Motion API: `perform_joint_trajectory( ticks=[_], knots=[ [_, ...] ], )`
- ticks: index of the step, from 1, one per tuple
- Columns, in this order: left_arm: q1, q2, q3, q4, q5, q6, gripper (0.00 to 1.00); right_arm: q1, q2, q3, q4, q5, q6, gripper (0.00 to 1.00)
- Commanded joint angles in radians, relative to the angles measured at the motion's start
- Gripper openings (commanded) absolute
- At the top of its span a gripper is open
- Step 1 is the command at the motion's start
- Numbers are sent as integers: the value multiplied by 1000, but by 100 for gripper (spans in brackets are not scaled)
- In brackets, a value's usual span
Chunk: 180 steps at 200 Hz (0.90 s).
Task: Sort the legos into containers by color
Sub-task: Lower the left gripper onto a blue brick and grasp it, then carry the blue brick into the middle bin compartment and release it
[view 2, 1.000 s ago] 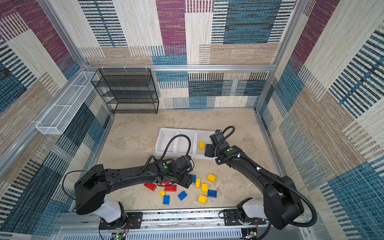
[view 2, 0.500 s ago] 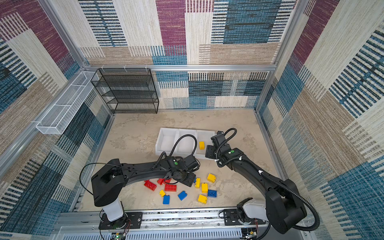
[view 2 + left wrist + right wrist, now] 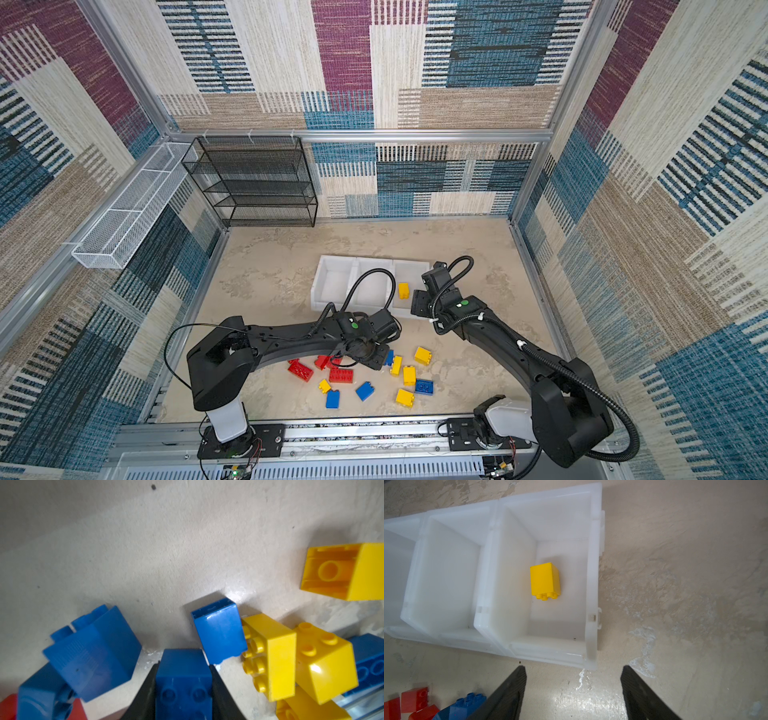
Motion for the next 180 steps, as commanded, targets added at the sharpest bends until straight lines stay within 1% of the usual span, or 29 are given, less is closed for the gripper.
perform_joint_trajectory(
  ticks=[1,24,48,68,87,105,125,150,170,180],
  knots=[
    [8,-43,39,-31,-49,58,27,0,-7,12,8,4,12,74],
    [60,-69,126,-61,-89,139,27,-2,-8,26,1,12,5,74],
    [166,-42,229,-55,-83,224,28,-2,4,43,-3,16,0,74],
    [254,32,323,-48,-55,278,29,-3,17,55,-3,12,0,74],
    [310,138,418,-60,-34,331,28,-3,16,54,1,6,4,74],
    [343,234,524,-104,-18,350,28,-4,16,55,2,5,5,74],
    [355,293,576,-111,-14,356,30,-4,15,58,-2,5,6,74],
    [358,318,593,-112,-17,349,37,-4,16,60,-1,5,2,74],
    [360,312,585,-112,-25,338,49,-4,18,65,-3,0,-6,74],
    [360,303,578,-111,-29,334,54,-4,20,69,-5,-2,-11,74]
  ],
)
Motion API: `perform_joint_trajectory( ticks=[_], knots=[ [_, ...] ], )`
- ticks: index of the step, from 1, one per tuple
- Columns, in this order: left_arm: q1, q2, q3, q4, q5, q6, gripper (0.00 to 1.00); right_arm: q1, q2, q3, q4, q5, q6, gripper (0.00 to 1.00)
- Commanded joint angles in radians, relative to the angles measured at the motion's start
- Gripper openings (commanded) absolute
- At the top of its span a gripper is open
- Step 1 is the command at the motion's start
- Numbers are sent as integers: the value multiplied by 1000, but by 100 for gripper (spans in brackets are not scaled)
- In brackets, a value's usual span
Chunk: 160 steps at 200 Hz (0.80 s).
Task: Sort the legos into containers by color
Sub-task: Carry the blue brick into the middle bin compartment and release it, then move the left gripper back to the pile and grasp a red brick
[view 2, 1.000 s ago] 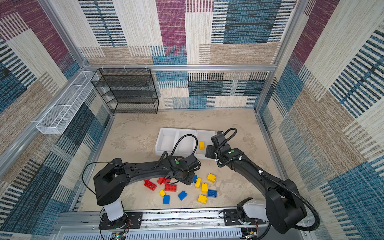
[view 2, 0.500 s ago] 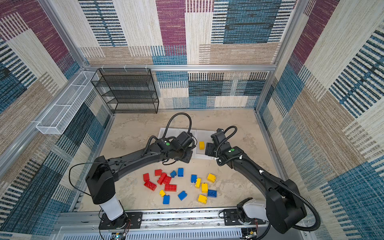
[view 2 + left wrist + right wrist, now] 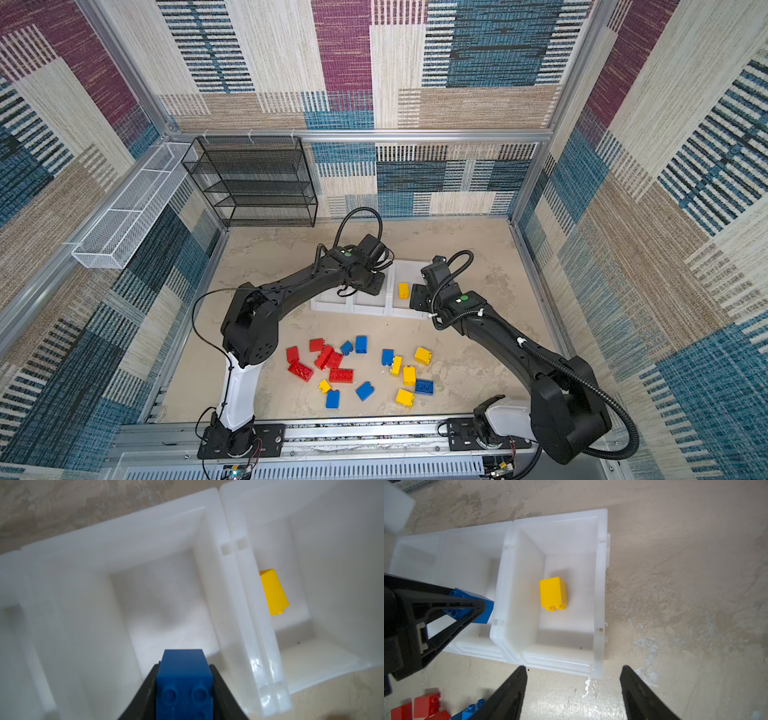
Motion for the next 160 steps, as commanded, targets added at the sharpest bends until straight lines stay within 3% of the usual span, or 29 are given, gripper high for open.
perform_joint_trajectory(
  ticks=[1,26,66,160],
  knots=[
    [1,-13,-5,-12,-12,31,54,0,2,14,0,-5,-10,74],
    [1,-46,-28,0,-12,23,59,0,7,21,-5,-4,-20,75],
    [0,-142,-106,12,-9,10,59,0,-3,22,-9,-2,-22,75],
    [0,-706,-708,56,-13,-119,59,0,-2,-12,21,-16,-3,75]
  ],
)
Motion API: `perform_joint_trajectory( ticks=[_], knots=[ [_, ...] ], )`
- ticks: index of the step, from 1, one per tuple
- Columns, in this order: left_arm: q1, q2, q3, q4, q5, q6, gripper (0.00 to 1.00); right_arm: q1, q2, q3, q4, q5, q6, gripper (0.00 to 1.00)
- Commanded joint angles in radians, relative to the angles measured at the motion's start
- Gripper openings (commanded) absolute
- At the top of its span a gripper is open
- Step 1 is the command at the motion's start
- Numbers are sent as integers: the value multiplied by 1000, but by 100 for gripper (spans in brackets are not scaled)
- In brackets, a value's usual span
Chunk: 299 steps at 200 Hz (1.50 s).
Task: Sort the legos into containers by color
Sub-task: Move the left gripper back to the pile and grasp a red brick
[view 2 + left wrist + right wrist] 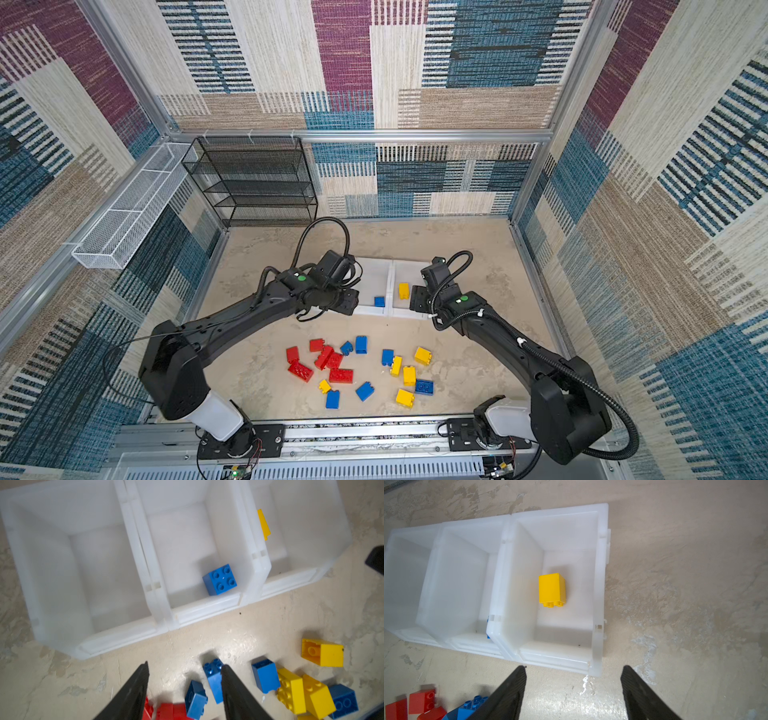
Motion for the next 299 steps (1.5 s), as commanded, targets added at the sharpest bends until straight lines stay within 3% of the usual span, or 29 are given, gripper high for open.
perform_joint_trajectory(
  ticks=[1,34,68,178,299],
  knots=[
    [1,-108,-124,-15,-12,-67,59,0,0,-1,31,-13,9,75],
    [-2,-243,-312,-8,39,-138,57,0,13,6,38,-19,6,74],
    [-22,-261,-384,-5,68,-152,56,0,20,4,41,-26,12,74],
    [-71,-77,-368,24,51,-124,47,1,14,-6,37,-29,24,73],
    [-73,-60,-362,12,-37,-124,40,0,12,-9,35,-33,25,73]
  ],
)
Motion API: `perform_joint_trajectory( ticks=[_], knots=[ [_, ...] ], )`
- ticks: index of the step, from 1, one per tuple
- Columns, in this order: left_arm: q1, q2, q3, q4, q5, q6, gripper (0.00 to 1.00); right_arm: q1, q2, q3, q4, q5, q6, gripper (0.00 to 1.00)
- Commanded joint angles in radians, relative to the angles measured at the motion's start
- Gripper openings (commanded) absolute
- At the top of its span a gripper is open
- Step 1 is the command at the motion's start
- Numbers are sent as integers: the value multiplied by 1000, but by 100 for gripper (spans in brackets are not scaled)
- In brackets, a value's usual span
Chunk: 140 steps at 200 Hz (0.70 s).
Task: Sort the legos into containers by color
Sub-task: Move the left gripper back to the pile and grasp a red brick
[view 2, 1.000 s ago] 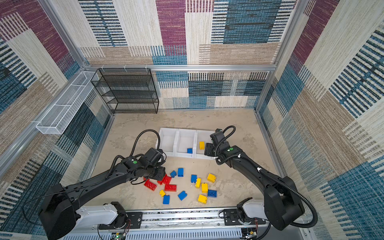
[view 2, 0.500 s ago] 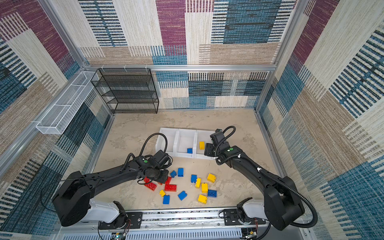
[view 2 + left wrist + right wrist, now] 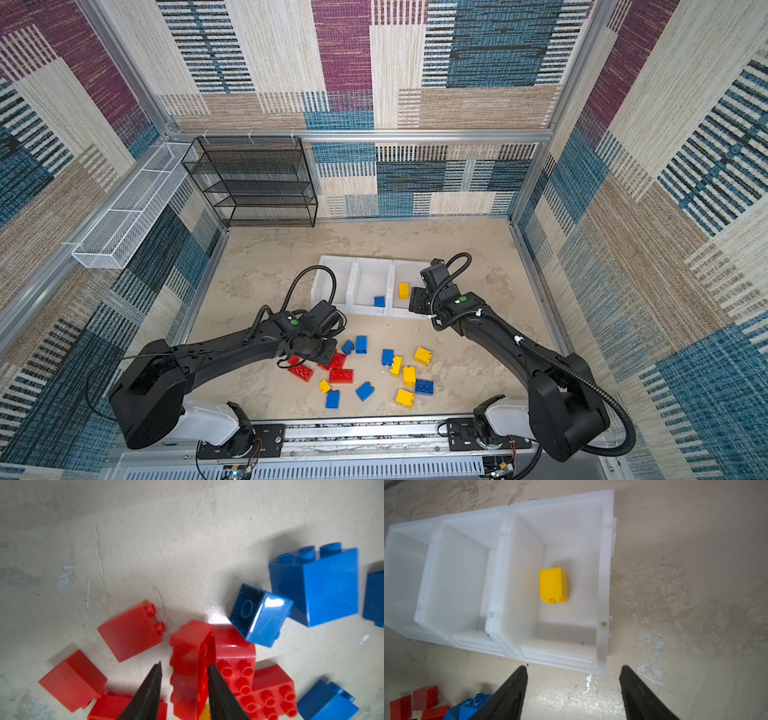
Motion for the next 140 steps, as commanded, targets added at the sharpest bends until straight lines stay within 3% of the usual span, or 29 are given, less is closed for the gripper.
perform_joint_trajectory(
  ticks=[1,49,140],
  knots=[
    [1,9,5,-5,-15,8,40,0,-1,1,16,-7,15,73],
    [3,50,2,30,57,28,39,0,-3,2,11,-9,15,73],
    [1,16,24,16,30,32,18,0,-21,-3,5,1,21,72]
  ],
)
